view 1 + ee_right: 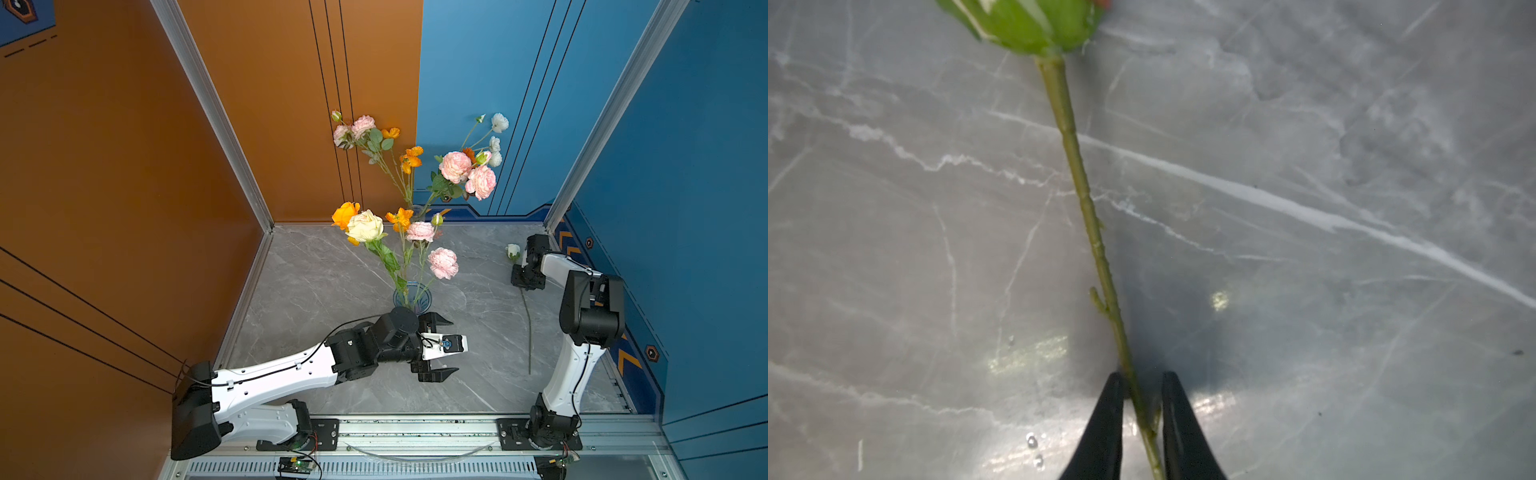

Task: Arrange the flowers into the vase
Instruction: 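Close the right gripper on the white rose stem and lift it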

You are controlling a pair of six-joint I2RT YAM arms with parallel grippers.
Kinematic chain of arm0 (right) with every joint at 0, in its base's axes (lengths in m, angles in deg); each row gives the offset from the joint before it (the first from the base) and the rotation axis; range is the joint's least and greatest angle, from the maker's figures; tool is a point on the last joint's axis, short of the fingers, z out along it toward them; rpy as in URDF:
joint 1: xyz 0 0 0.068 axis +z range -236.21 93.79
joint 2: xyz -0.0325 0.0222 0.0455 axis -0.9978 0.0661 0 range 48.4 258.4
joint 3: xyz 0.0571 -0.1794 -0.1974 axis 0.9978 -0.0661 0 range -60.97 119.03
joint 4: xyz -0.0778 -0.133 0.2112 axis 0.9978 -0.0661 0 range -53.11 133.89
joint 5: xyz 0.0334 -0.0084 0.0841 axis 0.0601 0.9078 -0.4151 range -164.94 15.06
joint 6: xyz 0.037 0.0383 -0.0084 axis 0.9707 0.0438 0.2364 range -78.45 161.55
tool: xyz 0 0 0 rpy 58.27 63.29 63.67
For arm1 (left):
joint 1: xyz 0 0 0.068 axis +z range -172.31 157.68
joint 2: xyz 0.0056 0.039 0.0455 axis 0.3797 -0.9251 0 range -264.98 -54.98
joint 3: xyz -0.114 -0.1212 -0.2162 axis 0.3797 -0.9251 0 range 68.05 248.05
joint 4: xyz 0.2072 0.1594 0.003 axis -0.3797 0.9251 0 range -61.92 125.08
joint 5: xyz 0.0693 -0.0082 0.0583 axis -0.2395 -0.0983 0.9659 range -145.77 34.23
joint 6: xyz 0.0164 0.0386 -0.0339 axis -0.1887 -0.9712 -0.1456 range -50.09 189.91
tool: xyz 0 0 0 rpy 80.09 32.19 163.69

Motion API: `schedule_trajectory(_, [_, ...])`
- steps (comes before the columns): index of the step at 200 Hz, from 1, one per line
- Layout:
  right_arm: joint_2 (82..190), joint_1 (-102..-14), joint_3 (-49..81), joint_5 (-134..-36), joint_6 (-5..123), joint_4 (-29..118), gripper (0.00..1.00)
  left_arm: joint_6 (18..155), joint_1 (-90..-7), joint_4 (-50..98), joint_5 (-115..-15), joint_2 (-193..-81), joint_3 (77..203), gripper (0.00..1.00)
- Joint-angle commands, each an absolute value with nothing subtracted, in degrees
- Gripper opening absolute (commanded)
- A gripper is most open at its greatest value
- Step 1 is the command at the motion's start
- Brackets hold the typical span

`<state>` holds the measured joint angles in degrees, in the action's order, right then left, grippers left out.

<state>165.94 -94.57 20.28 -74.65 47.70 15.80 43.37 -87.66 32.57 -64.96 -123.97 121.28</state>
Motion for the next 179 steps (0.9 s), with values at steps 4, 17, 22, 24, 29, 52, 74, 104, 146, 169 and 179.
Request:
schedule_trajectory(4, [168.5, -94.1, 21.0, -73.1, 46.6, 12.3, 0.1, 43.6, -88.2, 33.6, -65.5, -123.1, 121.0, 0.98])
schedule_trajectory(17, [168.5, -93.9, 20.9, -73.5, 46.3, 12.3, 0.03, 43.6, -88.1, 33.6, -65.5, -123.1, 121.1, 0.98])
schedule_trajectory(22, [168.4, -93.8, 20.8, -73.8, 46.1, 12.3, 0.0, 43.6, -88.1, 33.7, -65.5, -123.0, 121.1, 0.98])
schedule_trajectory(24, [168.4, -93.7, 20.7, -73.9, 46.0, 12.3, 0.0, 43.6, -88.1, 33.7, -65.5, -123.0, 121.1, 0.98])
schedule_trajectory(29, [168.3, -93.5, 20.6, -74.2, 45.8, 12.3, 0.0, 43.5, -88.1, 33.8, -65.5, -123.1, 121.1, 0.98])
schedule_trajectory(52, [167.7, -92.2, 19.6, -74.5, 45.2, 13.1, 0.0, 43.6, -88.2, 33.8, -65.4, -123.1, 121.2, 0.98])
schedule_trajectory(74, [163.2, -90.6, 16.9, -74.5, 45.9, 14.8, 0.0, 43.6, -88.2, 33.9, -65.4, -123.0, 121.1, 0.98])
schedule_trajectory(104, [153.3, -88.9, 9.9, -76.5, 51.1, 19.3, 0.0, 43.0, -88.2, 35.7, -65.0, -121.5, 122.0, 0.98])
schedule_trajectory(146, [133.5, -86.3, -2.2, -75.6, 62.2, 28.5, 0.0, 41.0, -87.2, 38.4, -66.1, -112.5, 122.5, 0.98])
schedule_trajectory(169, [122.5, -82.2, -4.0, -70.4, 64.9, 28.1, 0.0, 40.9, -86.1, 38.4, -58.8, -107.9, 120.1, 0.98])
schedule_trajectory(179, [117.9, -79.2, -3.8, -66.1, 65.2, 27.5, 0.0, 42.1, -86.1, 38.4, -55.0, -105.8, 118.4, 0.98])
